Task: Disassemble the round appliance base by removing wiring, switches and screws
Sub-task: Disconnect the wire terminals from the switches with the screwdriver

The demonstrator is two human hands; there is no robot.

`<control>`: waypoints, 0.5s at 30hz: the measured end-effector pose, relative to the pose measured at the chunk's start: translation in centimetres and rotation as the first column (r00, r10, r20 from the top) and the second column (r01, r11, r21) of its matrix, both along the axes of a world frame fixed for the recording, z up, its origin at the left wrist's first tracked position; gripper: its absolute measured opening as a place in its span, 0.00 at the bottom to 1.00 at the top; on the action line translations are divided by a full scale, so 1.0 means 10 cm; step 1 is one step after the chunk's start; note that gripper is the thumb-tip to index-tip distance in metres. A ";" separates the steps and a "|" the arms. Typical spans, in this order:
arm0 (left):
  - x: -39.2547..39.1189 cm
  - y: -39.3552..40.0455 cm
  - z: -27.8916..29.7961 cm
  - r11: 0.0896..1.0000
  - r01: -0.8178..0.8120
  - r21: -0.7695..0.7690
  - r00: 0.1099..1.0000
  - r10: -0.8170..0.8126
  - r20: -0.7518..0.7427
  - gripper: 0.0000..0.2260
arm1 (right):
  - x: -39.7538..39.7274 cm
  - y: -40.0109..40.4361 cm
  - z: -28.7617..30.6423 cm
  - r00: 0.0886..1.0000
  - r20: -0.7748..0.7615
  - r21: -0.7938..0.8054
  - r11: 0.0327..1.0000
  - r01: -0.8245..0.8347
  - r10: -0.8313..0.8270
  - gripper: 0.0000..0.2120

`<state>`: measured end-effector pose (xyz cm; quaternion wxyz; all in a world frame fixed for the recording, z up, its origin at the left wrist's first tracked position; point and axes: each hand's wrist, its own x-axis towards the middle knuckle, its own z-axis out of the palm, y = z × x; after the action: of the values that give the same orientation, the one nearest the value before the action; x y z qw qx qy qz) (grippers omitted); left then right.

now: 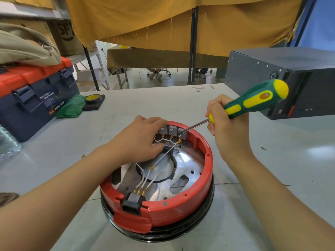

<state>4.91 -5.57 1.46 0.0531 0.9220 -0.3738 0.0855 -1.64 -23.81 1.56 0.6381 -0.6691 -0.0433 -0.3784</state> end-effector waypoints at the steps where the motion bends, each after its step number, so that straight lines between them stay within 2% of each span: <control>1: 0.00 0.00 0.01 1.000 0.013 0.006 1.000 -0.013 0.005 0.25 | 0.00 0.01 0.00 1.000 0.007 -0.019 1.000 0.005 -0.005 0.12; 4: -0.02 0.00 0.01 0.999 0.043 0.005 0.999 -0.043 -0.001 0.24 | -0.03 0.04 0.00 0.999 0.027 -0.093 0.995 0.026 -0.024 0.13; 12: -0.02 -0.06 0.02 0.993 0.115 0.024 0.990 -0.113 -0.081 0.14 | -0.07 0.05 0.01 0.990 0.103 -0.283 0.951 0.123 -0.098 0.14; 15: -0.03 -0.09 0.01 0.992 0.125 0.018 0.988 -0.123 -0.094 0.13 | -0.07 0.05 0.01 0.986 0.127 -0.302 0.943 0.139 -0.105 0.13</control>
<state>4.57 -6.45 1.54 0.0644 0.9005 -0.4286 0.0348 -2.38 -23.36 1.71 0.4971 -0.7408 -0.0954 -0.4415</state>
